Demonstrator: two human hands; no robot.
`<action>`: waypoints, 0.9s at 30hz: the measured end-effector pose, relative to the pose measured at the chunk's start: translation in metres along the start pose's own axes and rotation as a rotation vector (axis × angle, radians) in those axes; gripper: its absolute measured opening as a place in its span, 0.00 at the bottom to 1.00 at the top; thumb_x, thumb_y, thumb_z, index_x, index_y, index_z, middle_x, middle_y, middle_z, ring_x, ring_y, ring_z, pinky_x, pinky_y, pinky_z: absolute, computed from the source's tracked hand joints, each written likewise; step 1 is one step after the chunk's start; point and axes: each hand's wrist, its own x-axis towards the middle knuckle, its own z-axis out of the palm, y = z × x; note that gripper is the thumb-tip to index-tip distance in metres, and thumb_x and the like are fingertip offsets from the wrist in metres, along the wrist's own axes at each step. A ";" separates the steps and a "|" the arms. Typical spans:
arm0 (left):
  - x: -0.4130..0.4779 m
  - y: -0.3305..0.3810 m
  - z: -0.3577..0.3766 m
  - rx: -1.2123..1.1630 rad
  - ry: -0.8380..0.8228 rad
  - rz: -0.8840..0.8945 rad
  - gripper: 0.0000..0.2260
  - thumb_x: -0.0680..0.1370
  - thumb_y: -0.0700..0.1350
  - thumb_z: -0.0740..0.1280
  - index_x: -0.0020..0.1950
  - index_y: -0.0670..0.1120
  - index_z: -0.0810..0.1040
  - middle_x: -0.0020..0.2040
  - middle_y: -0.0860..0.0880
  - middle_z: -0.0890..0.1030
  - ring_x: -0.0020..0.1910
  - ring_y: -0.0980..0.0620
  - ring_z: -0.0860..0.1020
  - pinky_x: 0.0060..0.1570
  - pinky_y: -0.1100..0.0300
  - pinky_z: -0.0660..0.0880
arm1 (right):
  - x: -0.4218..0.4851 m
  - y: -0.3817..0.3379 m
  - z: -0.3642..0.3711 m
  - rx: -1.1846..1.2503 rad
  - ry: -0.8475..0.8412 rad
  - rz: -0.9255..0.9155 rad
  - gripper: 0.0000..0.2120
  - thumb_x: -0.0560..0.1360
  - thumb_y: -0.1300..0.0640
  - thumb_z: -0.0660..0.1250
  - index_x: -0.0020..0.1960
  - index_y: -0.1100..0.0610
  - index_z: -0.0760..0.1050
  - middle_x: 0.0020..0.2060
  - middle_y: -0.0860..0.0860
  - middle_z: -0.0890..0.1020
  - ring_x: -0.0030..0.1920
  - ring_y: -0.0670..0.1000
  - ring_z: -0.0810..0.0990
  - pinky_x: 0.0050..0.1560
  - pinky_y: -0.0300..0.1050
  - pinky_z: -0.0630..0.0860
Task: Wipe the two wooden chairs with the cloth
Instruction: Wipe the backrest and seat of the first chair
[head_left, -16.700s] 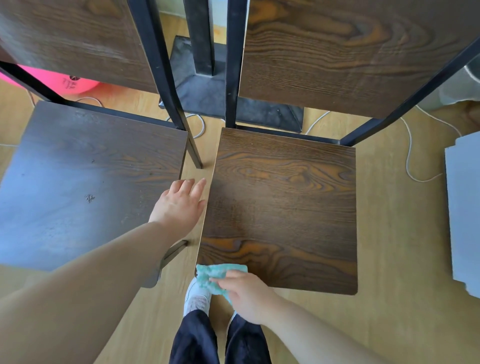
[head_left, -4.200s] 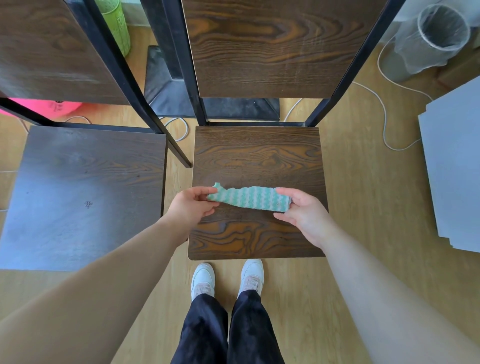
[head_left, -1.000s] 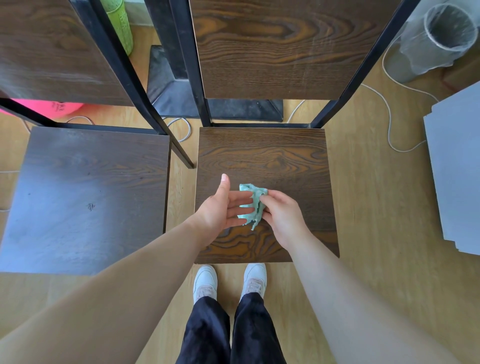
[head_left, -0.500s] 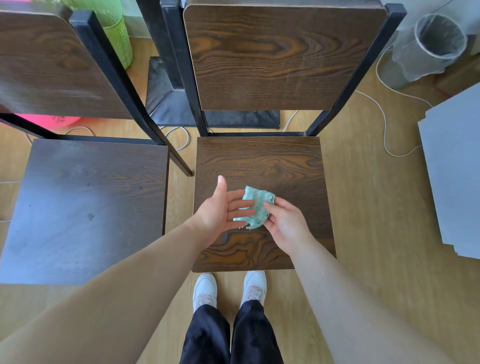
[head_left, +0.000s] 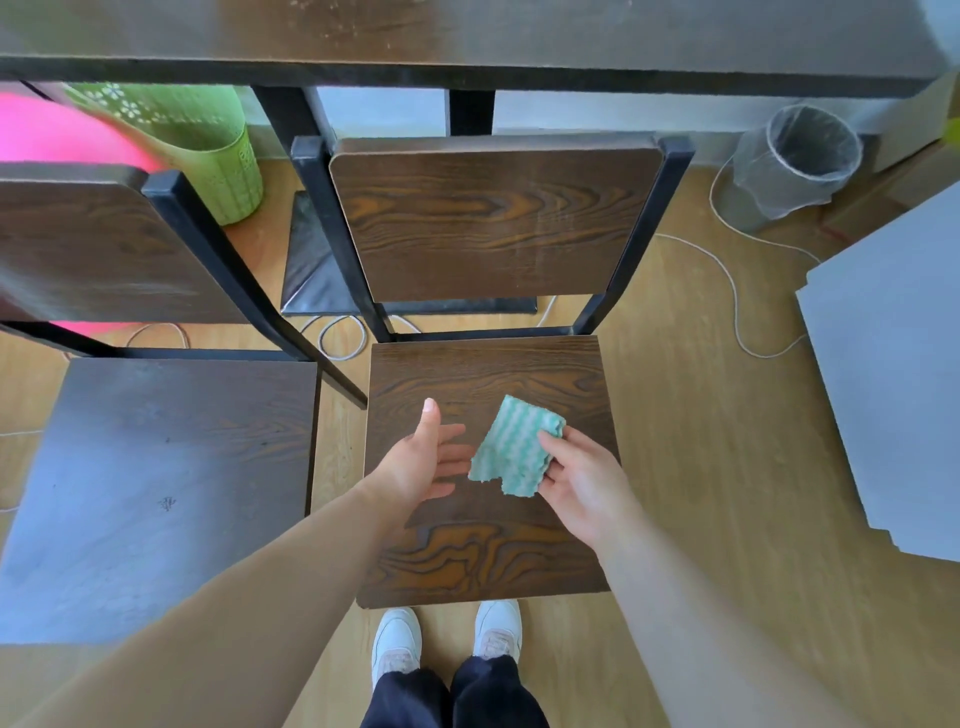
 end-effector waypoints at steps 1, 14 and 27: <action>0.000 0.004 0.000 -0.009 0.033 -0.004 0.31 0.83 0.65 0.44 0.70 0.48 0.75 0.62 0.45 0.82 0.62 0.48 0.79 0.67 0.47 0.73 | -0.003 -0.007 -0.001 0.014 0.005 -0.009 0.14 0.81 0.61 0.65 0.66 0.59 0.75 0.59 0.56 0.83 0.59 0.56 0.82 0.65 0.59 0.75; -0.003 0.036 -0.033 0.719 0.319 0.150 0.25 0.82 0.63 0.53 0.73 0.51 0.71 0.62 0.44 0.78 0.59 0.42 0.77 0.60 0.49 0.75 | -0.025 -0.103 0.004 -0.007 0.243 -0.359 0.16 0.81 0.59 0.64 0.69 0.57 0.73 0.59 0.51 0.82 0.58 0.52 0.82 0.62 0.55 0.78; 0.017 0.009 -0.097 1.357 0.324 0.199 0.23 0.83 0.61 0.51 0.77 0.54 0.62 0.74 0.52 0.69 0.72 0.46 0.66 0.67 0.49 0.67 | -0.041 -0.211 0.063 -0.472 0.702 -0.901 0.10 0.82 0.52 0.59 0.57 0.54 0.77 0.48 0.44 0.81 0.51 0.46 0.82 0.45 0.40 0.80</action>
